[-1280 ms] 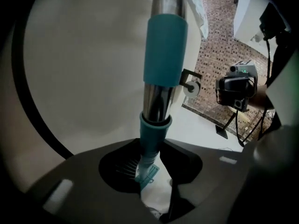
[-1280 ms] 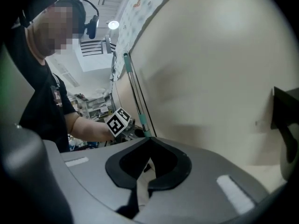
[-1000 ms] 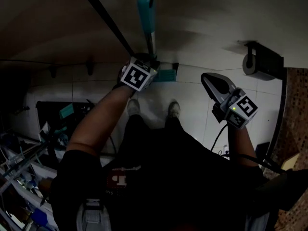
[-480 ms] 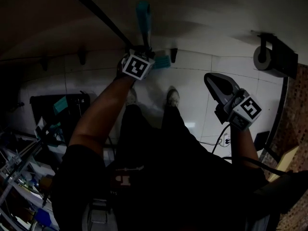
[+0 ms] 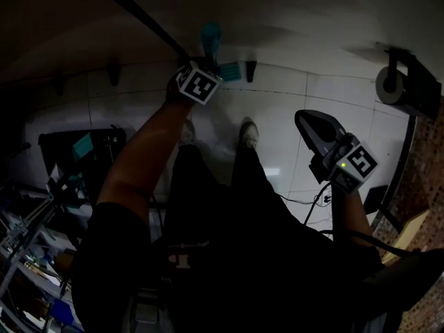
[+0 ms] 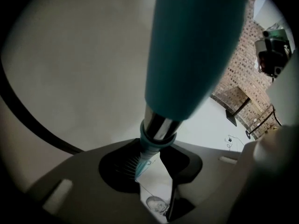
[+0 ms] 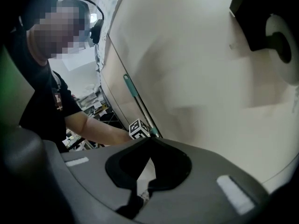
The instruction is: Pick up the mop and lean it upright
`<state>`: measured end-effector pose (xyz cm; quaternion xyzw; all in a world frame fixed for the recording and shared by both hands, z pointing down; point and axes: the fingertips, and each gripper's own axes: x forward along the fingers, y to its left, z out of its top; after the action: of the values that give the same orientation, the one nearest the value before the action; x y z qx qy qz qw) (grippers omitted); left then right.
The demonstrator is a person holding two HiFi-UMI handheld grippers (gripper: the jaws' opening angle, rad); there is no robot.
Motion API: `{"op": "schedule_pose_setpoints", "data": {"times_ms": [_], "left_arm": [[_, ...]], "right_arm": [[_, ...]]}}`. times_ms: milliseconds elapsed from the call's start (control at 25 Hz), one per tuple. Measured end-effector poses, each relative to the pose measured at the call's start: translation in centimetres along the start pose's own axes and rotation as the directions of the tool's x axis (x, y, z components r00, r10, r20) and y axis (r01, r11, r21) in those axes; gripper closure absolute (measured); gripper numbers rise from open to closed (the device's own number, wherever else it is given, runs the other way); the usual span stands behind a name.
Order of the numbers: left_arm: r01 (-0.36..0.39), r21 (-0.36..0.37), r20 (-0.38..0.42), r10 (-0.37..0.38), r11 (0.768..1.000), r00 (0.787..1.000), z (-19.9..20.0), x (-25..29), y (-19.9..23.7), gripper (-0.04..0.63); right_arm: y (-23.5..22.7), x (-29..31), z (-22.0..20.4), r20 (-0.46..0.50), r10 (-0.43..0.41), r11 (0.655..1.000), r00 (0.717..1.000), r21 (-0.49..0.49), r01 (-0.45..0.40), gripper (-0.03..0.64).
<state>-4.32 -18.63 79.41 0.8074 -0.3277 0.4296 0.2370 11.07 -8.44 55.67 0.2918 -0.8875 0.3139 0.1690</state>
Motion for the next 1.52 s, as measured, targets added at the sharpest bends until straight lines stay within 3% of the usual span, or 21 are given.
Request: {"op": "schedule_pose_setpoints", "data": {"times_ms": [240, 520, 720, 1000, 1200, 1320, 1400, 1520], "left_arm": [[-0.01, -0.013, 0.02, 0.01, 1.0, 1.0, 1.7, 1.0, 1.5, 0.463], [-0.031, -0.158, 0.022, 0.035, 0.987, 0.999, 2.4, 1.8, 3.3, 0.463], [-0.003, -0.233, -0.007, 0.001, 0.973, 1.0, 1.5, 2.1, 2.9, 0.44], [-0.006, -0.247, -0.009, 0.003, 0.969, 1.0, 1.0, 1.8, 2.2, 0.427], [-0.014, -0.341, -0.037, 0.002, 0.94, 0.999, -2.2, 0.1, 1.5, 0.413], [0.017, -0.384, 0.012, -0.013, 0.923, 1.0, -3.6, -2.8, 0.5, 0.413], [0.065, -0.383, 0.098, -0.029, 0.921, 0.995, -3.2, -5.8, -0.4, 0.414], [0.125, -0.342, 0.268, -0.031, 0.931, 0.963, 0.1, -12.4, -1.6, 0.424]], "right_arm": [[-0.5, 0.5, -1.1, -0.005, 0.003, 1.0, 1.0, 0.024, -0.003, 0.603], [-0.2, 0.3, -1.0, -0.001, 0.006, 1.0, 1.0, 0.024, -0.006, 0.603], [-0.4, -0.1, -1.0, 0.0, -0.002, 1.0, 1.0, 0.025, 0.002, 0.603], [-0.4, -0.3, -1.0, 0.007, 0.002, 1.0, 1.0, 0.022, -0.002, 0.603], [0.2, -0.8, -0.2, 0.025, -0.002, 1.0, 1.0, 0.009, 0.002, 0.603], [1.0, -1.3, 1.3, 0.049, -0.005, 1.0, 0.999, -0.016, 0.006, 0.603], [1.8, -1.8, 2.7, 0.067, -0.004, 0.999, 0.998, -0.036, 0.006, 0.603], [3.0, -2.8, 4.8, 0.092, -0.004, 0.998, 0.996, -0.066, 0.01, 0.603]]}}
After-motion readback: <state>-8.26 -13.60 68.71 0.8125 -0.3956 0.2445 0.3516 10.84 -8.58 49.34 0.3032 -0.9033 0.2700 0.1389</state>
